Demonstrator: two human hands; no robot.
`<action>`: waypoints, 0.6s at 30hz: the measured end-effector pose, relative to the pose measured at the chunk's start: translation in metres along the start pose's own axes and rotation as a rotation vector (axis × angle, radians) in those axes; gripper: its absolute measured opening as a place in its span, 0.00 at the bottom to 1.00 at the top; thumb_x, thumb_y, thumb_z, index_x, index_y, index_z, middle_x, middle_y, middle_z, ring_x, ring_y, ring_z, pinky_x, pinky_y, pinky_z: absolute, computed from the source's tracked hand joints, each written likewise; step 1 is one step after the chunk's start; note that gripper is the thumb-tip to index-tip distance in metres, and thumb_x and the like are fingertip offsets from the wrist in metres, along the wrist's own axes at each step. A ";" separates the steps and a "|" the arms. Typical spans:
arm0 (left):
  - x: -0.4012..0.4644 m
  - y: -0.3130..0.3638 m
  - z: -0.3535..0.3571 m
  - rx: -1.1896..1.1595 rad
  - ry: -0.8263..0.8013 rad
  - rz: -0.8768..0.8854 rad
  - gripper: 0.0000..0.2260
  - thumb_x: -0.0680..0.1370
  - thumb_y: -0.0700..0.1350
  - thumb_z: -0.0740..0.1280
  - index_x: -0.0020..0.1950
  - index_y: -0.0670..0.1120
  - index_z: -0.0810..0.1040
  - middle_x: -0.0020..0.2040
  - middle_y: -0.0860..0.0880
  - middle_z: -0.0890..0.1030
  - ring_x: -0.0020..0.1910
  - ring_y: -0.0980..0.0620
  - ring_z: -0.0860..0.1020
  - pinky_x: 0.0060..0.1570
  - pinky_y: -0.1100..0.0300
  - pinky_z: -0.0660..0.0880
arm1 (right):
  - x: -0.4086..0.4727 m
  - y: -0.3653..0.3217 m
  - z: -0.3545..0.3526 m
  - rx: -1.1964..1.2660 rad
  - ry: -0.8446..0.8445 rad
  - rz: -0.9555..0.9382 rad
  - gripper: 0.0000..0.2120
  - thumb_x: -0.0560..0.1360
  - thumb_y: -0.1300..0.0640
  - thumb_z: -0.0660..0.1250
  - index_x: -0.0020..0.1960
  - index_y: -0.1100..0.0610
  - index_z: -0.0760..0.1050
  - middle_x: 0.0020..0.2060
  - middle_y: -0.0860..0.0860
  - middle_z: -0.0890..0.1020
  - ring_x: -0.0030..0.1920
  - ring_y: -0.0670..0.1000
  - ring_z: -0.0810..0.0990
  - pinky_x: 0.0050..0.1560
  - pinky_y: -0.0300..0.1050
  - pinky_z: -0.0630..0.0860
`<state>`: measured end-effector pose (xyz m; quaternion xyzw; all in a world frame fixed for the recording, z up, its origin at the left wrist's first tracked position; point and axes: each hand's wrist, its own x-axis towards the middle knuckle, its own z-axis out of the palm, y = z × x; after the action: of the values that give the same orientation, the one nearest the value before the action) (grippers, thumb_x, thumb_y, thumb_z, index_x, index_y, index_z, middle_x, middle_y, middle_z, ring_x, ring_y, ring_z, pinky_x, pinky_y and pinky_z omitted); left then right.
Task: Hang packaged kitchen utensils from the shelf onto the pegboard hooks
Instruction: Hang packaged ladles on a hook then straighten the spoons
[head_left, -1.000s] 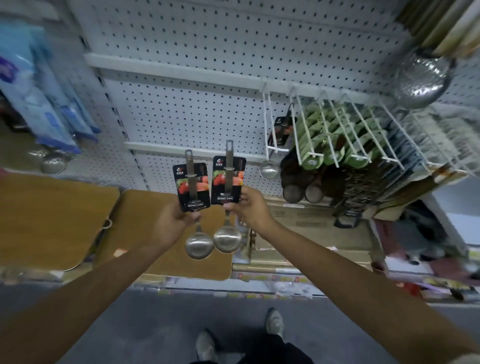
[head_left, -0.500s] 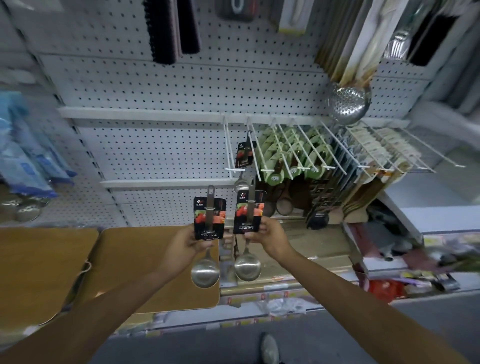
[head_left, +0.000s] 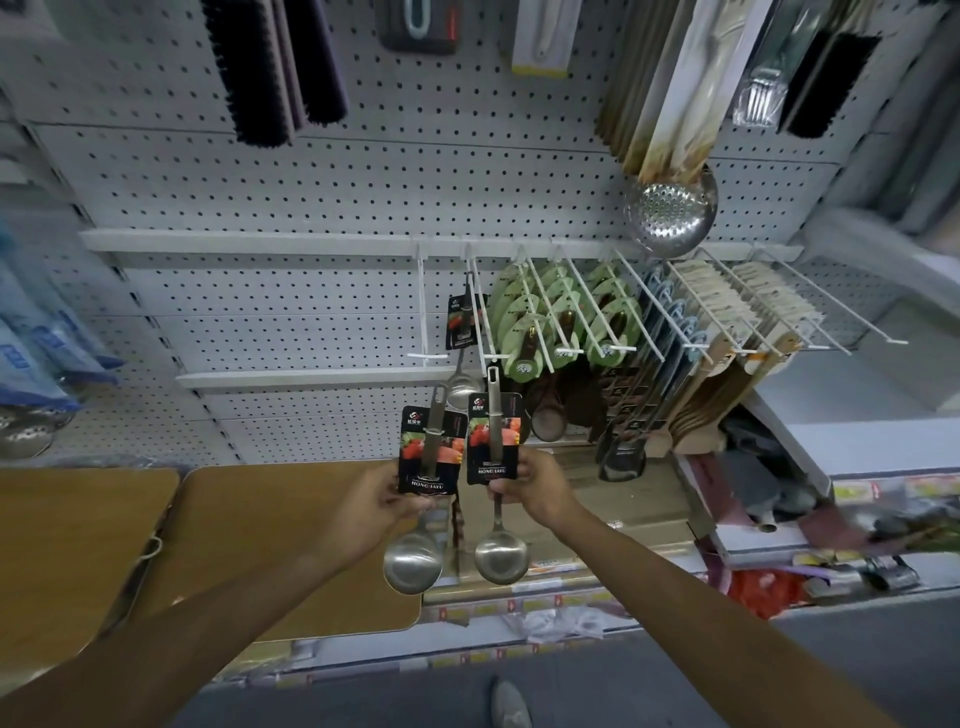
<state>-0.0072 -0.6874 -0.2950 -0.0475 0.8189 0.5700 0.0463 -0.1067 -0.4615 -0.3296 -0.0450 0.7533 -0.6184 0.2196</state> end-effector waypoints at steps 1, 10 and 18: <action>0.001 0.002 0.002 0.002 -0.005 -0.005 0.13 0.74 0.39 0.74 0.54 0.53 0.80 0.48 0.57 0.86 0.49 0.55 0.85 0.54 0.57 0.79 | 0.003 -0.002 -0.002 0.003 -0.014 0.000 0.15 0.70 0.78 0.68 0.50 0.61 0.77 0.33 0.49 0.84 0.34 0.47 0.84 0.37 0.43 0.82; 0.014 0.026 0.011 -0.025 0.024 0.022 0.11 0.74 0.36 0.74 0.53 0.50 0.81 0.48 0.59 0.86 0.49 0.59 0.84 0.48 0.67 0.79 | 0.029 -0.001 -0.008 0.048 -0.032 -0.008 0.17 0.68 0.78 0.70 0.55 0.68 0.75 0.40 0.56 0.82 0.35 0.46 0.84 0.39 0.46 0.81; 0.019 0.018 0.018 -0.006 0.010 -0.005 0.11 0.74 0.36 0.74 0.54 0.48 0.82 0.50 0.57 0.86 0.51 0.57 0.84 0.52 0.62 0.79 | 0.030 0.009 -0.005 0.033 -0.116 -0.016 0.19 0.67 0.80 0.69 0.55 0.67 0.77 0.41 0.56 0.82 0.37 0.46 0.83 0.38 0.44 0.81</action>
<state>-0.0283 -0.6648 -0.2871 -0.0528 0.8173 0.5721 0.0435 -0.1341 -0.4654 -0.3454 -0.0832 0.7287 -0.6287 0.2584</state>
